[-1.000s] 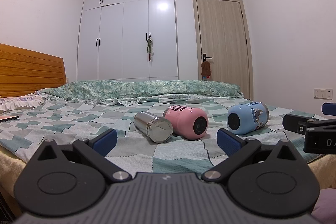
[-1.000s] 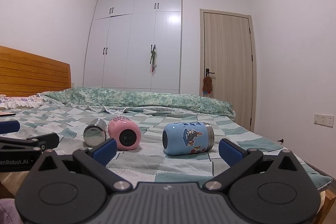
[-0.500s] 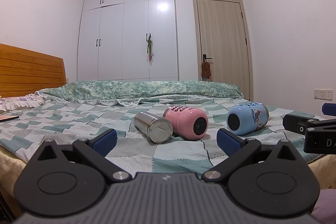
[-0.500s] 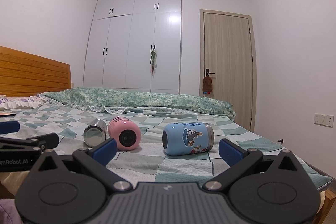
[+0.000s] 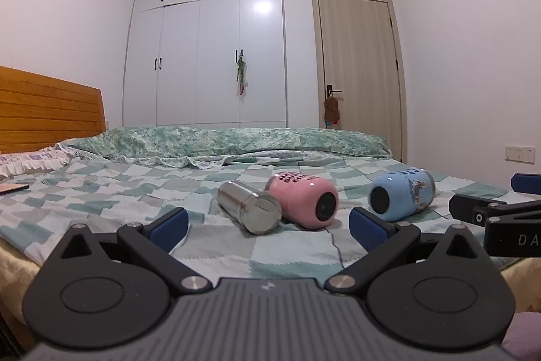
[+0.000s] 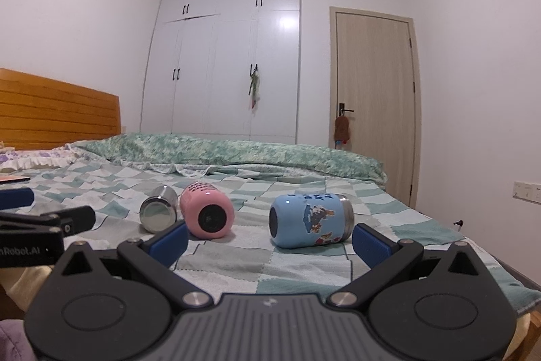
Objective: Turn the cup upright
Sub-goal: 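Move the right gripper down onto the lying silver steel cup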
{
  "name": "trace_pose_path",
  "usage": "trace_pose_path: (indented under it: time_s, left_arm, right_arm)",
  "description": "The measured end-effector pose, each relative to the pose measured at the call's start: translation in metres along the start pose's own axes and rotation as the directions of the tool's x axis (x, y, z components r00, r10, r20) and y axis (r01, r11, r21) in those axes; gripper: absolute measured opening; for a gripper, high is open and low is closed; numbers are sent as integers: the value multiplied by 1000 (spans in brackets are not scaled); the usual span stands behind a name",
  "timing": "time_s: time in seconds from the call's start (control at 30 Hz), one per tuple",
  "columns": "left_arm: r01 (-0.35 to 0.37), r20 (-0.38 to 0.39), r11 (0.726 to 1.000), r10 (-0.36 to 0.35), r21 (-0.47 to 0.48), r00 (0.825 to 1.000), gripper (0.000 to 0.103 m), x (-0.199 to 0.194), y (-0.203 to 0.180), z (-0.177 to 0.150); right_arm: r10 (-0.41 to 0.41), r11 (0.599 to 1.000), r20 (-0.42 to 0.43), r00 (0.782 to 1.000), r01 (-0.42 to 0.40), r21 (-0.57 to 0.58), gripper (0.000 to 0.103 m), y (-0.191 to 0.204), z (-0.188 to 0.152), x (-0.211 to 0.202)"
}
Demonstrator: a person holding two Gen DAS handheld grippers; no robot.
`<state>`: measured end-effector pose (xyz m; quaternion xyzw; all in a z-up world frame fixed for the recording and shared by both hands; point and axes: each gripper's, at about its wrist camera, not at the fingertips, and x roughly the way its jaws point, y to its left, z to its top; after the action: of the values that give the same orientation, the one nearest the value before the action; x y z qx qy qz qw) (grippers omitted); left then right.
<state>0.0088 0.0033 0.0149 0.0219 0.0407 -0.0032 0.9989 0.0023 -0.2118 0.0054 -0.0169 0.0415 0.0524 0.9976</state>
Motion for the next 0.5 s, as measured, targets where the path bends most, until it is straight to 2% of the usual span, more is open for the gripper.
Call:
trace_pose_path:
  time_s: [0.23, 0.5]
  left_arm:
    - [-17, -8, 1000, 17, -9, 1000, 103, 26, 25, 16]
    - [-31, -38, 1000, 31, -2, 999, 103, 72, 68, 34]
  right_arm:
    - [60, 998, -20, 998, -61, -32, 103, 18, 19, 35]
    - [165, 983, -67, 984, -170, -72, 103, 57, 55, 99]
